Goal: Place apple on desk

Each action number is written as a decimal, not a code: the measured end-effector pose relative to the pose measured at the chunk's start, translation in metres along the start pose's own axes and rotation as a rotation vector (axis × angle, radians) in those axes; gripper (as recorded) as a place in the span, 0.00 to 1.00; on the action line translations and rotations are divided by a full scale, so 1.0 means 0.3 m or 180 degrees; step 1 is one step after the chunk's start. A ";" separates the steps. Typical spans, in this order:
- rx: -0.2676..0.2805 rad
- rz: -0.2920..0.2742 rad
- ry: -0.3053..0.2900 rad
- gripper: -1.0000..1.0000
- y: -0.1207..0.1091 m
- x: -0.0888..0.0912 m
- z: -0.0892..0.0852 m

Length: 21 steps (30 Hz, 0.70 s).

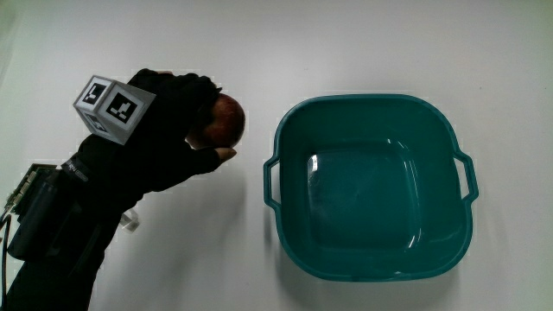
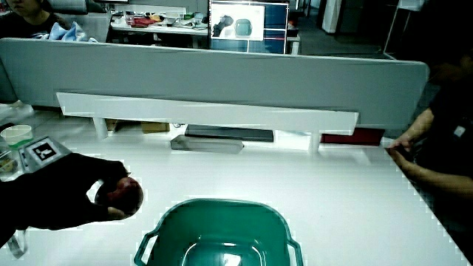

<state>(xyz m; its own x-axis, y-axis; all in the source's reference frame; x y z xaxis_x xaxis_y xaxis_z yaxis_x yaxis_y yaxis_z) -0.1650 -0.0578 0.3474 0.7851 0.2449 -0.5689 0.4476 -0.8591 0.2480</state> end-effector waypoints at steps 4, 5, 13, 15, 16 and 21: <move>-0.0037 0.0131 0.0027 0.50 0.001 -0.045 -0.016; -0.0054 0.0192 -0.0016 0.50 0.002 -0.056 -0.023; -0.0180 0.0468 -0.0007 0.50 0.024 -0.132 -0.086; -0.0191 0.0477 -0.0024 0.50 0.033 -0.151 -0.106; -0.0223 0.0519 -0.0032 0.50 0.036 -0.154 -0.115; -0.0295 0.0626 0.0098 0.50 0.041 -0.169 -0.138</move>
<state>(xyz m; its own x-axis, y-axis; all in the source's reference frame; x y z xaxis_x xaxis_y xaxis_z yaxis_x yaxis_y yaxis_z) -0.1816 -0.0622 0.4119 0.8733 0.0916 -0.4785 0.3209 -0.8471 0.4236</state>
